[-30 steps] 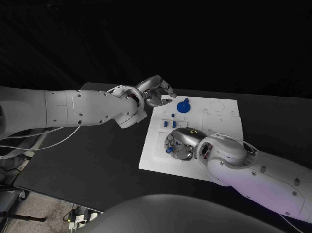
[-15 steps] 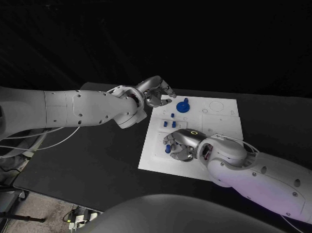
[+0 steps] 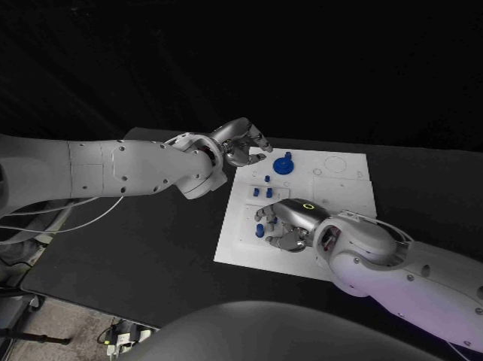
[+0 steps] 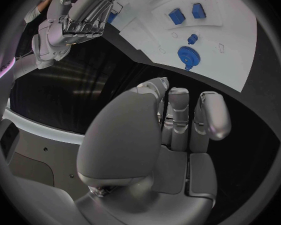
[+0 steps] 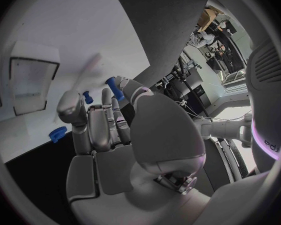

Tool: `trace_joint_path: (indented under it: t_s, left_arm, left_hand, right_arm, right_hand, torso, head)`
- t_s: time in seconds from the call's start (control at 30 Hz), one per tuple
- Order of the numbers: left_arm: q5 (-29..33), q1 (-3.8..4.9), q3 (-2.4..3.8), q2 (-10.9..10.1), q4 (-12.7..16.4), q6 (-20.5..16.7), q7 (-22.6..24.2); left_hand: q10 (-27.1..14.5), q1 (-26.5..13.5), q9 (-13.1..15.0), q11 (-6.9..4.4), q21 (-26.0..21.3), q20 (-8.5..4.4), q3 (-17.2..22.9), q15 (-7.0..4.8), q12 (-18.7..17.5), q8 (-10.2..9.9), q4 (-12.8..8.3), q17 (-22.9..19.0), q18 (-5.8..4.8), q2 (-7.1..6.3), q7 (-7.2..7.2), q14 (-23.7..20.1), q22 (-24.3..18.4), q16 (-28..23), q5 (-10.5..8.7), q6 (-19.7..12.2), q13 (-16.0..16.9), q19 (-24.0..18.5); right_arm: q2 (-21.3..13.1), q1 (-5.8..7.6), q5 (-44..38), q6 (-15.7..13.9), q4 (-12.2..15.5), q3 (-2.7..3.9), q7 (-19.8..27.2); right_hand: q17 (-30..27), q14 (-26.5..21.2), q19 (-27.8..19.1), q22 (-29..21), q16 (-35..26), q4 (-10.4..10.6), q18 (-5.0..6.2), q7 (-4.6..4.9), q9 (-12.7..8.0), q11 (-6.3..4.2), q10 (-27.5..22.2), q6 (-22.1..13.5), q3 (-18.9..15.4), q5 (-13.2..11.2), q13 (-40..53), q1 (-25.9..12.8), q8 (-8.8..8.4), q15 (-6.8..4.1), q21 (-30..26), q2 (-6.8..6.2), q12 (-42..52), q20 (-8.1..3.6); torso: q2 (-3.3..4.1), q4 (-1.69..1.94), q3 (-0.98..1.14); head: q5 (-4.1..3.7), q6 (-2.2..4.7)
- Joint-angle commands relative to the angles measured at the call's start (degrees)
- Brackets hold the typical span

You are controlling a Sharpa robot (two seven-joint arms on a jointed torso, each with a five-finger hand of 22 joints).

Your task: Assemble the parts on the task board

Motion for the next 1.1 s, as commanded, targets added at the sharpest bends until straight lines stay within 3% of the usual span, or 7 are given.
trace_joint_path:
  t_s: [0.03,0.3,0.47,0.6,0.87,1.0,1.1]
  left_arm:
    - [0.2,0.02,0.03,0.0,0.2,0.4,0.2]
    - [0.2,0.02,0.03,-0.3,0.5,-0.1,0.9]
    - [0.2,0.01,0.03,-0.4,0.6,-1.2,2.3]
    - [0.3,-0.05,0.03,-0.4,0.9,-2.5,3.7]
    - [0.3,-0.10,0.04,-0.9,2.0,-3.5,4.7]
    - [0.3,-0.11,0.03,-0.9,2.2,-3.4,4.6]
    - [0.3,-0.11,0.03,-0.9,2.2,-3.4,4.7]
  left_hand:
    - [0.2,-0.4,0.0,0.35,-0.3,0.00,0.3,-0.14,0.1,-0.4,-0.1,-0.1,0.68,0.04,0.13,-0.5,9.4,-0.4,0.08,-0.1,-0.1,-0.3]
    - [0.1,-0.4,0.0,0.34,-1.2,0.02,0.4,-0.13,0.0,-0.3,-0.1,-0.5,0.85,-0.02,0.25,-0.7,9.2,-0.7,0.10,-0.1,-0.1,-0.7]
    - [0.1,-0.4,0.1,0.28,-1.2,0.03,0.6,-0.14,0.0,-0.3,-0.1,-0.5,0.86,-0.02,0.37,-0.7,9.2,-0.7,0.13,0.0,-0.1,-0.7]
    - [0.2,-0.5,0.1,0.07,-1.2,0.01,0.7,-0.27,0.0,-0.2,-0.1,-0.4,0.88,-0.03,0.54,-0.8,9.2,-0.6,0.14,0.1,0.0,-0.7]
    - [0.5,-0.6,0.1,-0.13,-1.1,-0.07,0.9,-0.44,0.3,-0.2,-0.1,-0.4,0.89,-0.05,0.51,-0.8,9.2,-0.6,0.16,0.2,0.0,-0.7]
    - [0.6,-0.6,0.1,-0.18,-1.2,-0.11,1.0,-0.50,0.4,-0.2,-0.1,-0.5,0.92,-0.03,0.48,-0.8,9.2,-0.6,0.19,0.2,0.1,-0.8]
    - [0.6,-0.6,0.1,-0.19,-1.2,-0.12,1.0,-0.50,0.4,-0.2,-0.1,-0.5,0.92,-0.02,0.48,-0.8,9.2,-0.6,0.20,0.2,0.1,-0.8]
  right_arm:
    - [-2.2,1.44,0.0,-6.4,2.8,0.09,2.2]
    - [-14.4,9.41,7.6,-9.5,14.5,0.08,4.4]
    - [-23.2,13.71,20.0,-5.2,19.5,0.00,2.3]
    - [-28.2,15.39,28.0,-0.8,20.0,-0.33,-1.0]
    - [-31.0,16.10,33.6,9.1,16.7,-1.14,-8.9]
    - [-29.9,15.90,29.0,12.7,14.8,-1.27,-14.3]
    - [-28.6,15.47,26.3,15.4,13.3,-1.32,-18.6]
  right_hand:
    - [0.2,0.7,0.6,6.7,0.3,0.3,0.13,0.52,-0.2,-0.10,0.6,0.1,-0.3,-0.3,0.1,-0.5,-0.22,-0.01,0.4,0.01,0.6,-0.08]
    - [0.1,0.9,1.3,6.9,0.4,0.9,0.07,0.45,-1.0,-1.24,2.9,0.9,0.0,0.5,0.6,0.0,0.09,-0.94,0.7,0.66,2.3,-0.81]
    - [-6.1,-4.0,-3.3,5.0,-3.2,3.3,1.29,1.84,0.8,-3.09,9.2,8.0,-0.3,0.6,1.4,-1.6,5.00,-2.28,-5.4,2.48,5.5,-1.92]
    - [-2.0,-1.2,-3.7,4.9,-1.3,6.3,1.27,0.55,2.8,-3.92,13.9,12.2,-1.8,0.6,2.1,-4.6,9.02,-2.83,-6.3,3.56,7.3,-2.55]
    - [-4.8,-9.1,-14.8,2.8,-2.1,5.1,2.79,1.19,1.1,-2.46,6.8,9.2,-1.9,2.2,14.1,-3.9,7.83,-1.02,-17.9,3.20,17.5,-1.47]
    - [18.6,12.8,3.2,8.1,7.8,7.2,-0.92,0.04,2.0,-4.55,48.4,10.6,-5.2,-0.5,55.9,-7.9,9.50,-2.73,3.3,3.93,51.5,-2.18]
    - [18.6,12.8,11.6,11.0,7.8,12.8,-2.96,-0.67,4.2,-4.70,48.4,14.2,-8.7,-1.4,55.9,-16.1,12.48,-3.55,13.6,4.59,51.5,-3.34]
  torso:
    - [-0.02,-0.05,-0.01]
    - [-0.08,-0.13,-0.07]
    - [-0.13,-0.19,-0.23]
    - [-0.32,-0.34,-0.45]
    - [-0.25,-0.39,-0.47]
    - [-0.21,-0.26,-0.44]
    - [-0.23,-0.27,-0.45]
  head:
    - [-0.18,0.00]
    - [-1.30,0.00]
    - [-2.79,0.00]
    - [-3.90,0.00]
    - [-7.02,0.00]
    - [-8.43,0.00]
    - [-8.89,0.00]
